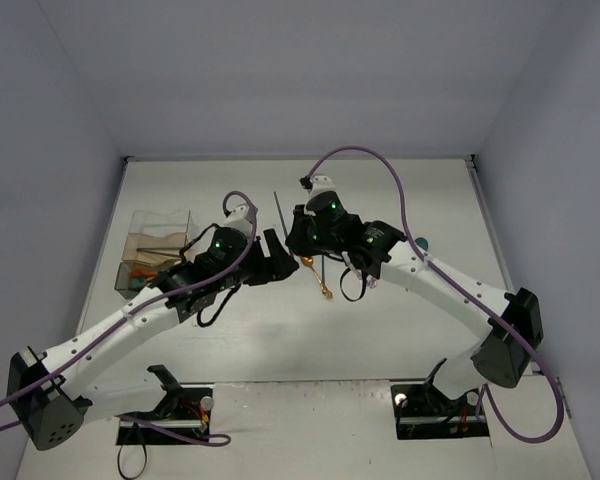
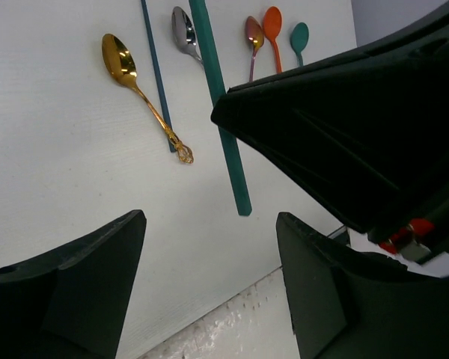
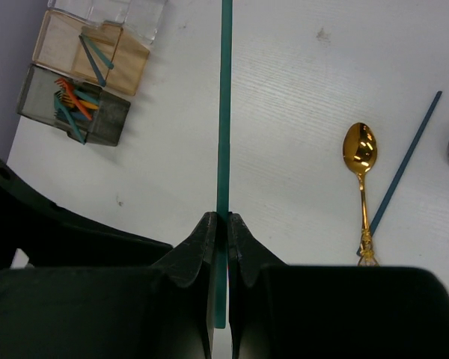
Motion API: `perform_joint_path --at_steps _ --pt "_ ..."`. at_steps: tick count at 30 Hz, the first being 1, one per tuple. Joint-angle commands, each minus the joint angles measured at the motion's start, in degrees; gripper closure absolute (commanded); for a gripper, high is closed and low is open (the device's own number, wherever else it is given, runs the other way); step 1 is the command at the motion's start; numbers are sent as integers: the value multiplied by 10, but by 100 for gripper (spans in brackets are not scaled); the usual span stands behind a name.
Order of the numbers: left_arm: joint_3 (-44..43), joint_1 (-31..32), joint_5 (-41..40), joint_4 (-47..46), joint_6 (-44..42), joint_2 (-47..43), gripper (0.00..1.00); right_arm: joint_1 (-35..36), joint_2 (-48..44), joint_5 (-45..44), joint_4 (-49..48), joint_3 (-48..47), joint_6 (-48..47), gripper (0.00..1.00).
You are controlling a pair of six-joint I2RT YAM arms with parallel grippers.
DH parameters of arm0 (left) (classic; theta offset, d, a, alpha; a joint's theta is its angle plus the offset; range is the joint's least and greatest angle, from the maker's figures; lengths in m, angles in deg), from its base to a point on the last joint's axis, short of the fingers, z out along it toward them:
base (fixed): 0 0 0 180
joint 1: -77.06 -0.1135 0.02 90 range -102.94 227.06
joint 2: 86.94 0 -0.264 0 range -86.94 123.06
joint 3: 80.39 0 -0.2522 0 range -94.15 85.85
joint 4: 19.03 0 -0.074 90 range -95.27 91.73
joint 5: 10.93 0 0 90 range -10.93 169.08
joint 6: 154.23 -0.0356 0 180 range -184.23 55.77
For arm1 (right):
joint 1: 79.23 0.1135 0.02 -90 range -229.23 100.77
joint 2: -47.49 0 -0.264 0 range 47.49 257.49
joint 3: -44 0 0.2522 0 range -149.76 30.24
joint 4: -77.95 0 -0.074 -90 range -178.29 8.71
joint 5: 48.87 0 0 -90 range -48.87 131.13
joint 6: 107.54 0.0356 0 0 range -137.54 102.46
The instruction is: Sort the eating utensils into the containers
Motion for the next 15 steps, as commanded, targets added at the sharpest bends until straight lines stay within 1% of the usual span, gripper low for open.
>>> perform_joint_path --at_steps 1,3,7,10,11,12,15 --pt "-37 24 -65 -57 11 18 38 10 -34 1 -15 -16 52 100" --pt "-42 31 -79 -61 11 24 42 12 -39 0 -15 -13 60 100" --pt "-48 44 -104 -70 12 32 55 14 -47 0 -15 -1 70 100" --pt "-48 49 -114 -77 20 36 70 15 -51 0 -15 7 75 100" --pt "-47 49 -114 -81 25 36 77 16 -53 0 -15 11 75 100" --pt "-45 49 -114 -85 29 36 88 16 -55 -1 -15 14 75 100" --pt "-39 53 -117 -88 43 36 99 17 -60 -6 -15 22 76 100"
